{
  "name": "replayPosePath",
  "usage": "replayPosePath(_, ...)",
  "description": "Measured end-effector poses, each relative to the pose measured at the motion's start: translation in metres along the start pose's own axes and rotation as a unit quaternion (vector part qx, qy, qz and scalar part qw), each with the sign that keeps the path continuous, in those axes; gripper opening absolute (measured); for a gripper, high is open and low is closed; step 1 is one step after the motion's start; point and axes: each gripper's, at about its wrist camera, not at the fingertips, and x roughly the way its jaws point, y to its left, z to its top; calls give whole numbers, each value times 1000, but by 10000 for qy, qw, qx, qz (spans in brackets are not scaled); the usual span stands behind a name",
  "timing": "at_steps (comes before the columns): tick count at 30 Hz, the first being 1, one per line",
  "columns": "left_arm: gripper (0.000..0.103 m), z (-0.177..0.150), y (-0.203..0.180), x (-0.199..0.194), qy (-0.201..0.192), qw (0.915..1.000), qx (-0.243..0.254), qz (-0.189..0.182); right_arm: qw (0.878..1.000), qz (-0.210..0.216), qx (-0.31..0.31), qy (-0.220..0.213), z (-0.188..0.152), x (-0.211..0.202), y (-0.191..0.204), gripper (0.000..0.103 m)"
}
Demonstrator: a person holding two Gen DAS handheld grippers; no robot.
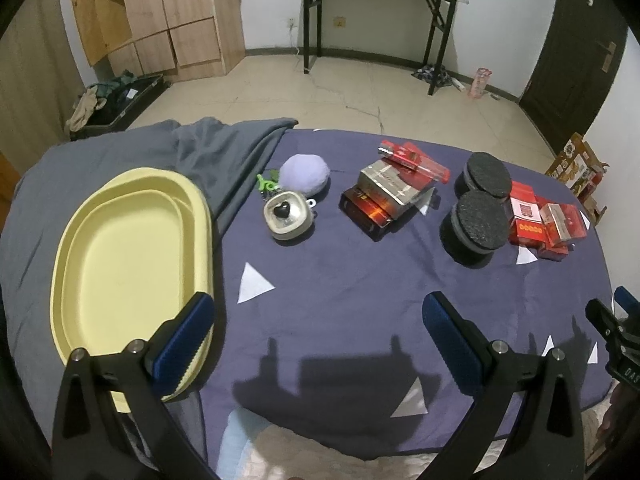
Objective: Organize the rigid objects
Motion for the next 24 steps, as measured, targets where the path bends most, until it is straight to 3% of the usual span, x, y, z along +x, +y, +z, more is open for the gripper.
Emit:
replayPosePath(7,103,0,9,2,139,9998,-89,120,9999,53,91,24,2,0,-5,103)
replayPosePath(14,103,-5,5,-13,-70,9998,20,202,9996,7,276,107,-6,-3,-13,103)
replayPosePath(24,103,-10,14,-26,-81,9998,-123,147,9988,-75,441,173,-15,-19,-24,103)
